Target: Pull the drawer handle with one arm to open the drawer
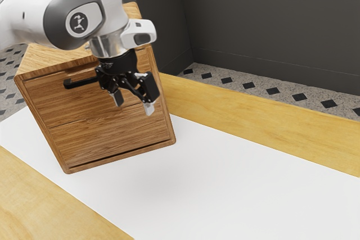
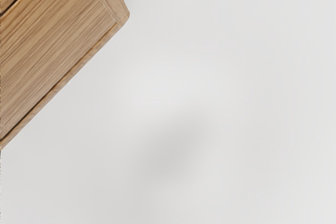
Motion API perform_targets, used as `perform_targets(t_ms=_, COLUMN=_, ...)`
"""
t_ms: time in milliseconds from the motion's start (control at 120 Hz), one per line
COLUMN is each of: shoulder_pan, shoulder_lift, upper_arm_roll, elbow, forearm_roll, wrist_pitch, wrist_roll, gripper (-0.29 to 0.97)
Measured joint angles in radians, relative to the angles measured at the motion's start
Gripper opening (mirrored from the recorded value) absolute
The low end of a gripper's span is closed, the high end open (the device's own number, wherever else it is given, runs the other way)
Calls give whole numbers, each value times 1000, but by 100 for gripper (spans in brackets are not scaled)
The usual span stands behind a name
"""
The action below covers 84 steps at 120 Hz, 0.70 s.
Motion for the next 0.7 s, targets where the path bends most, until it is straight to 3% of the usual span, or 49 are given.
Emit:
perform_targets(t_ms=267, shoulder_pan=8, shoulder_lift=-1, upper_arm_roll=4, elbow=3, forearm_roll=-5, wrist_pitch=0, wrist_roll=0, gripper=68)
perform_targets(t_ms=450, shoulder_pan=17, shoulder_lift=-53, upper_arm_roll=-1, elbow=143, forearm_roll=-8, wrist_pitch=-46, wrist_roll=-1, gripper=68)
perform_targets(t_ms=700, shoulder_pan=41, shoulder_lift=-94, upper_arm_roll=-9, elbow=159, forearm_roll=-10, wrist_pitch=-103, wrist_roll=-70, gripper=68)
